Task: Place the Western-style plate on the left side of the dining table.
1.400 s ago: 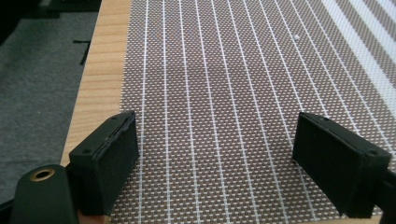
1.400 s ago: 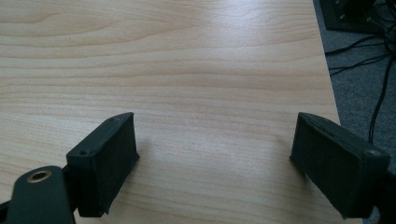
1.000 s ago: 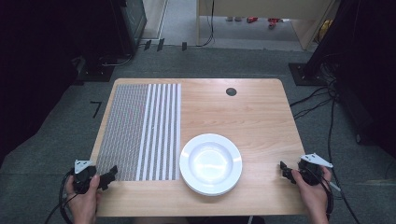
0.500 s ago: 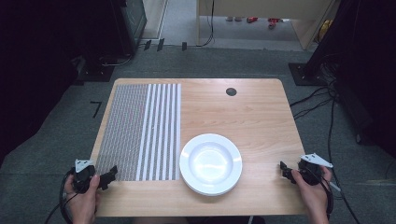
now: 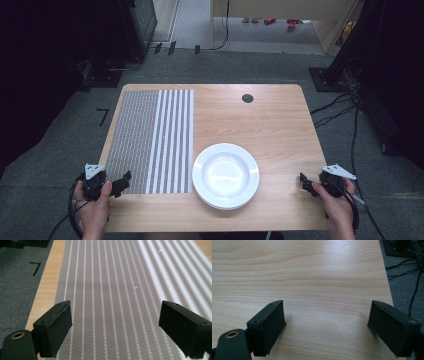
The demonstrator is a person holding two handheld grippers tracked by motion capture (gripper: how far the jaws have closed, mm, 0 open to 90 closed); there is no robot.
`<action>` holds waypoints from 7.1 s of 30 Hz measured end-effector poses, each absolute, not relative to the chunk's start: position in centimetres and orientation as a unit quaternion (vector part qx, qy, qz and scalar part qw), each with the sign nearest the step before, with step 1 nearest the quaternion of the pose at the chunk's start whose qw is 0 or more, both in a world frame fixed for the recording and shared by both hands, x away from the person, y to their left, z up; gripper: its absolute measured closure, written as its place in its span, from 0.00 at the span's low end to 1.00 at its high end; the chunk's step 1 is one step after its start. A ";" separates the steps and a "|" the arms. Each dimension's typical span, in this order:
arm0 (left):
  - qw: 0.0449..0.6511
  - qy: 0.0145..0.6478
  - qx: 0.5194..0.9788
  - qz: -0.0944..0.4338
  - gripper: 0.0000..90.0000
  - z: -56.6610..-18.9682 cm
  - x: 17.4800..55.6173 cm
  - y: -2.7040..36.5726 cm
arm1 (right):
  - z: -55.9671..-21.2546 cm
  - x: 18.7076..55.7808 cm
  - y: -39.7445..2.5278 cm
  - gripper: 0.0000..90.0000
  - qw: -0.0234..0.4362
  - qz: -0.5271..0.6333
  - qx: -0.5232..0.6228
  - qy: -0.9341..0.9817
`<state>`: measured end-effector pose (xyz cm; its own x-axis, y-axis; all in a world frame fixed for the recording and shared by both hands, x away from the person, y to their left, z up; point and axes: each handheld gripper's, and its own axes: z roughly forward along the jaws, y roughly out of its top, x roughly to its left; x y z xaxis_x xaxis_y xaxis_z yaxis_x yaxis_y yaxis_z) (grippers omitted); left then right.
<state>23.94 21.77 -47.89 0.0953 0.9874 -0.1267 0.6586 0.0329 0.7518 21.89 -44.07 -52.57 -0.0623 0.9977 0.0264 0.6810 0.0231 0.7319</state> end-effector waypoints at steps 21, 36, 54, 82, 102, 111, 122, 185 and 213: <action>0.393 0.594 0.662 0.233 0.13 -44.7 27.0 15.6 | -52.6 21.9 -44.3 0.13 0.260 0.300 0.627 0.670; 0.408 0.562 0.693 0.194 0.13 -46.1 26.7 13.1 | -52.6 21.9 -44.2 0.13 0.262 0.298 0.632 0.666; 0.424 0.545 0.704 0.167 0.13 -46.0 26.3 11.8 | -50.4 21.9 -42.5 0.06 0.231 0.290 0.665 0.648; 0.426 0.527 0.721 0.142 0.14 -46.6 26.0 9.6 | -47.2 22.2 -34.9 0.09 0.226 0.389 0.598 0.663; 0.428 0.506 0.739 0.118 0.15 -47.4 25.5 6.7 | -47.4 22.6 -31.7 0.19 0.214 0.411 0.588 0.663; 0.430 0.506 0.740 0.111 0.18 -47.7 25.3 6.0 | -48.0 22.7 -30.5 0.44 0.218 0.414 0.585 0.663; 0.443 0.501 0.738 0.093 0.50 -48.0 25.0 5.4 | -48.3 22.6 -30.8 0.75 0.178 0.463 0.577 0.649; 0.464 0.480 0.744 0.022 0.67 -48.7 24.8 4.9 | -50.9 22.2 -31.5 0.87 0.034 0.557 0.637 0.533; 0.462 0.484 0.743 0.022 0.66 -48.9 24.9 4.8 | -51.2 21.9 -31.5 0.94 0.067 0.607 0.589 0.529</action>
